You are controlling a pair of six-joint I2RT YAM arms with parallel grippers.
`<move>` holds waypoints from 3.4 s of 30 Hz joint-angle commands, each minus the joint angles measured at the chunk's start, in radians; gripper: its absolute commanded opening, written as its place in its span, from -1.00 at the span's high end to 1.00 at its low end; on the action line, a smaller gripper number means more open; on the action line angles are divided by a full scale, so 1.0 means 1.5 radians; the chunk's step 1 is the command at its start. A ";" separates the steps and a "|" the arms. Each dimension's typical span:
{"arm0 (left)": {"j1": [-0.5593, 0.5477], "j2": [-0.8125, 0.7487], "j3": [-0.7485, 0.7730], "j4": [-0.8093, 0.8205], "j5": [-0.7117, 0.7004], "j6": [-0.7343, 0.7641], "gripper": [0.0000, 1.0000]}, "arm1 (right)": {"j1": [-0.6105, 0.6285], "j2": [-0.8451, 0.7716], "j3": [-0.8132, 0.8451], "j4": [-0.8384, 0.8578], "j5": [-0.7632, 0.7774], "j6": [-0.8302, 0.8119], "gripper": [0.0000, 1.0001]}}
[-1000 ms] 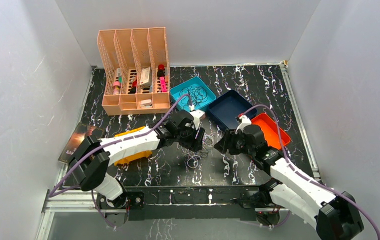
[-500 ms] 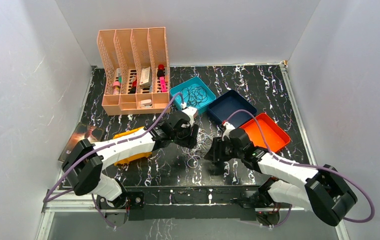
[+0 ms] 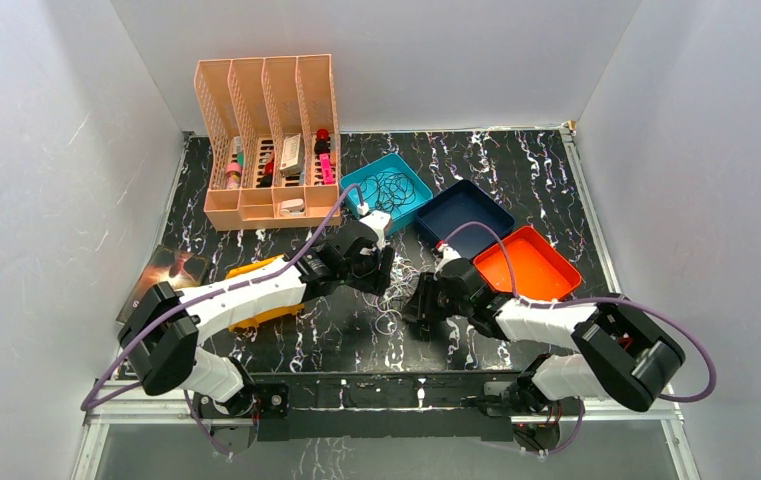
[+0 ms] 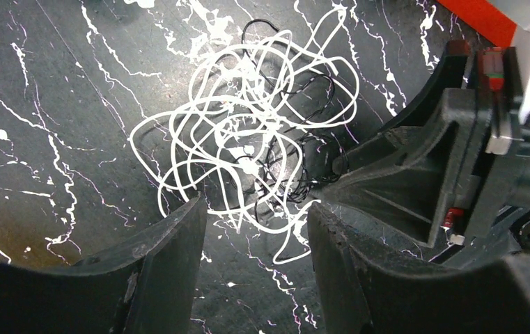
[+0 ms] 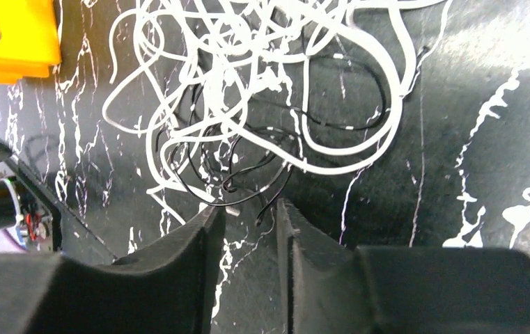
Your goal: Untangle the cables
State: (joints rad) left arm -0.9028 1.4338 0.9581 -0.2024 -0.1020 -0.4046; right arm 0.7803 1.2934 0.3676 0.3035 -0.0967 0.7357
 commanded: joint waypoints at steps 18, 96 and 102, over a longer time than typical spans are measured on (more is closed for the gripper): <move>-0.001 -0.077 -0.016 0.014 -0.053 0.001 -0.05 | 0.003 -0.187 0.077 -0.203 0.092 -0.079 0.99; -0.001 -0.301 0.006 0.069 0.100 0.114 -0.47 | 0.003 -0.330 0.230 -0.243 -0.112 -0.369 1.00; -0.001 -0.271 0.007 0.087 0.170 0.113 -0.40 | 0.003 -0.328 0.225 -0.243 -0.105 -0.358 1.00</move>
State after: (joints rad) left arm -0.9024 1.0046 0.9367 -0.0933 0.0532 -0.2459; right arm 0.7811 0.8108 0.7052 -0.1238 -0.2642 0.2028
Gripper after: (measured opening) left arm 0.712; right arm 0.054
